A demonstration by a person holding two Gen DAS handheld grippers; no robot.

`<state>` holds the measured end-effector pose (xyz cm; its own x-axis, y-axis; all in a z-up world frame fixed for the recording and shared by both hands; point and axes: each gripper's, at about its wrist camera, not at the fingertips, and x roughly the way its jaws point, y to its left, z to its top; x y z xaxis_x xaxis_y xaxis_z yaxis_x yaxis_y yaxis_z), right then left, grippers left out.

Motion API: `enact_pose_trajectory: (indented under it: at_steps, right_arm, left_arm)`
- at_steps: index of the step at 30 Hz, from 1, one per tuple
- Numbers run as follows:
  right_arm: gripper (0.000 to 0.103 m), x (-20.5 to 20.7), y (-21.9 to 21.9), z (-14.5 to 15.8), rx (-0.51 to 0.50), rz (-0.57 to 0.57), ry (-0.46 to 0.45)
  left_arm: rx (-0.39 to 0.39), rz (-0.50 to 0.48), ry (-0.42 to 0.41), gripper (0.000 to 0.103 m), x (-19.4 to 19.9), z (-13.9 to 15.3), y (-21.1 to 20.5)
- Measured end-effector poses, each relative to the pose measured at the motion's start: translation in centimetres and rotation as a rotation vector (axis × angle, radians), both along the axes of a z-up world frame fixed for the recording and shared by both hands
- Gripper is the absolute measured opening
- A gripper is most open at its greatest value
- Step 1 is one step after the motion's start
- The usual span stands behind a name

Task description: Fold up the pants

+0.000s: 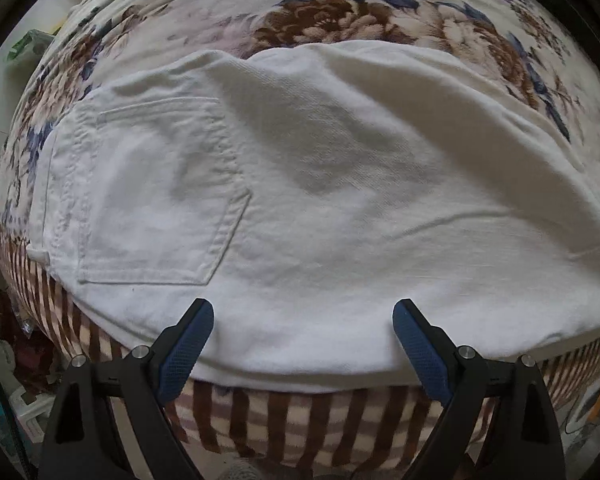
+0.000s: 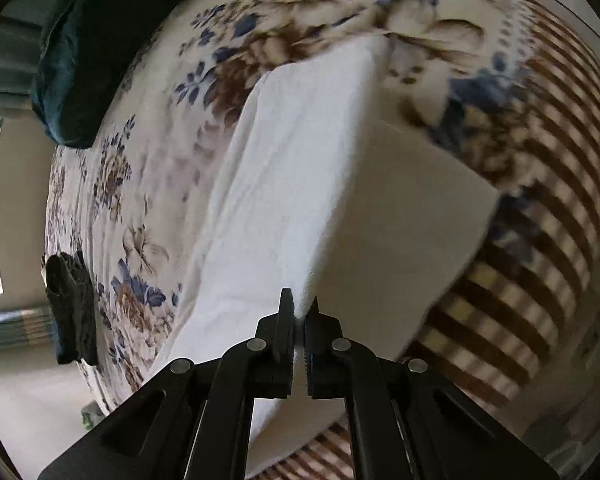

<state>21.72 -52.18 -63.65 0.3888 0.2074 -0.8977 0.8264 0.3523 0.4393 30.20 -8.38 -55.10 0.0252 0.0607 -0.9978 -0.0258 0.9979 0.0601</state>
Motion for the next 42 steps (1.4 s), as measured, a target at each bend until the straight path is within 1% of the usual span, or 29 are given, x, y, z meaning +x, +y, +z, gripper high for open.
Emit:
enact_pose_trajectory:
  at_steps: [2, 3, 4, 5, 6, 7, 9, 10, 11, 13, 15, 17, 18, 19, 21, 22, 25, 28, 29, 30, 31, 33, 34, 35, 36, 37, 38, 39, 42]
  right_arm:
    - [0.004, 0.1, -0.1, -1.1, 0.002, 0.029, 0.044]
    - [0.004, 0.3, -0.1, -2.1, -0.004, 0.066, 0.087]
    - [0.009, 1.2, 0.4, -3.7, -0.013, 0.132, 0.165]
    - [0.017, 1.5, 0.5, -4.4, -0.014, 0.158, 0.197]
    - [0.018, 1.9, 1.0, -5.2, -0.007, 0.189, 0.241]
    - [0.019, 1.9, 1.6, -5.3, 0.011, 0.196, 0.242]
    - [0.034, 1.7, 2.7, -4.5, 0.013, 0.187, 0.222]
    - [0.045, 1.4, 3.5, -3.7, 0.009, 0.176, 0.213]
    - [0.052, 0.9, 4.5, -2.9, 0.011, 0.157, 0.192]
    - [0.053, 0.6, 7.9, -1.5, 0.052, 0.152, 0.139]
    - [0.053, 0.8, 11.7, -1.7, 0.134, 0.172, 0.102]
    - [0.053, 1.1, 15.3, -2.2, 0.213, 0.186, 0.067]
    - [0.053, 1.6, 17.3, -2.7, 0.245, 0.197, 0.066]
    - [0.053, 2.0, 19.9, -3.5, 0.280, 0.193, 0.073]
    - [0.053, 2.3, 22.4, -4.4, 0.326, 0.172, 0.066]
    - [0.053, 2.6, 24.0, -5.0, 0.348, 0.153, 0.055]
    - [0.053, 3.2, 26.5, -5.9, 0.327, 0.135, 0.074]
    - [0.053, 3.4, 28.3, -7.0, 0.312, 0.117, 0.082]
    - [0.052, 3.2, 28.5, -7.1, 0.308, 0.113, 0.079]
    - [0.051, 3.4, 28.9, -7.3, 0.296, 0.110, 0.079]
    - [0.049, 3.9, 29.3, -7.5, 0.285, 0.113, 0.081]
    - [0.041, 4.2, 29.5, -7.6, 0.266, 0.125, 0.083]
    - [0.025, 4.3, 29.8, -7.5, 0.246, 0.133, 0.093]
    - [0.016, 4.4, 30.1, -7.3, 0.229, 0.138, 0.099]
    - [0.013, 3.9, 29.8, -7.0, 0.225, 0.140, 0.092]
    - [0.012, 3.8, 30.1, -6.2, 0.216, 0.141, 0.079]
    - [0.011, 3.9, 30.1, -5.8, 0.210, 0.149, 0.077]
    - [0.011, 3.9, 30.4, -4.8, 0.198, 0.162, 0.071]
    - [0.011, 3.8, 31.0, -2.4, 0.176, 0.187, 0.055]
  left_arm:
    - [0.004, -0.001, -0.006, 0.092, -0.2, 0.1, 0.3]
    - [0.007, 0.002, -0.007, 0.092, -0.4, 0.1, 0.5]
    - [0.010, 0.008, -0.005, 0.092, -0.6, 0.1, 0.8]
    - [0.010, 0.024, 0.002, 0.092, -0.7, 0.2, 1.3]
    - [0.002, 0.043, 0.000, 0.092, -0.9, 0.5, 2.0]
    - [-0.005, 0.057, -0.006, 0.092, -1.3, 1.0, 2.9]
    - [-0.023, 0.107, -0.030, 0.092, -1.7, 2.2, 4.9]
    - [-0.032, 0.129, -0.042, 0.092, -1.8, 2.7, 5.8]
    - [-0.042, 0.157, -0.055, 0.092, -1.9, 3.2, 7.0]
    - [-0.068, 0.237, -0.078, 0.092, -1.9, 4.2, 10.4]
    - [-0.081, 0.316, -0.089, 0.092, -1.7, 4.7, 13.8]
    - [-0.085, 0.384, -0.103, 0.092, -1.1, 4.9, 16.5]
    - [-0.083, 0.410, -0.109, 0.092, -0.9, 4.9, 18.3]
    - [-0.080, 0.433, -0.108, 0.092, -0.8, 4.6, 19.9]
    - [-0.086, 0.500, -0.109, 0.092, -0.8, 4.0, 23.3]
    - [-0.093, 0.527, -0.110, 0.092, -0.7, 3.8, 24.1]
    - [-0.117, 0.604, -0.097, 0.092, -0.4, 2.2, 27.7]
    - [-0.199, 0.663, -0.064, 0.091, 0.0, 0.1, 30.0]
    - [-0.224, 0.675, -0.065, 0.085, 0.1, -0.4, 30.5]
    - [-0.242, 0.677, -0.080, 0.070, 0.3, -0.6, 30.6]
    - [-0.241, 0.667, -0.089, 0.066, 0.4, -0.7, 30.6]
    - [-0.208, 0.607, -0.123, 0.042, 0.8, -0.5, 29.8]
    - [-0.185, 0.577, -0.133, 0.038, 0.9, -0.3, 29.5]
    - [-0.154, 0.538, -0.144, 0.031, 1.2, 0.0, 29.1]
    - [-0.133, 0.513, -0.162, 0.026, 1.1, 0.5, 28.5]
    - [-0.125, 0.503, -0.178, 0.024, 1.0, 1.0, 28.3]
    - [-0.119, 0.498, -0.188, 0.017, 0.9, 1.5, 28.3]
    - [-0.128, 0.504, -0.200, 0.017, 0.8, 2.1, 28.7]
    - [-0.162, 0.524, -0.196, 0.017, 0.6, 3.1, 30.3]
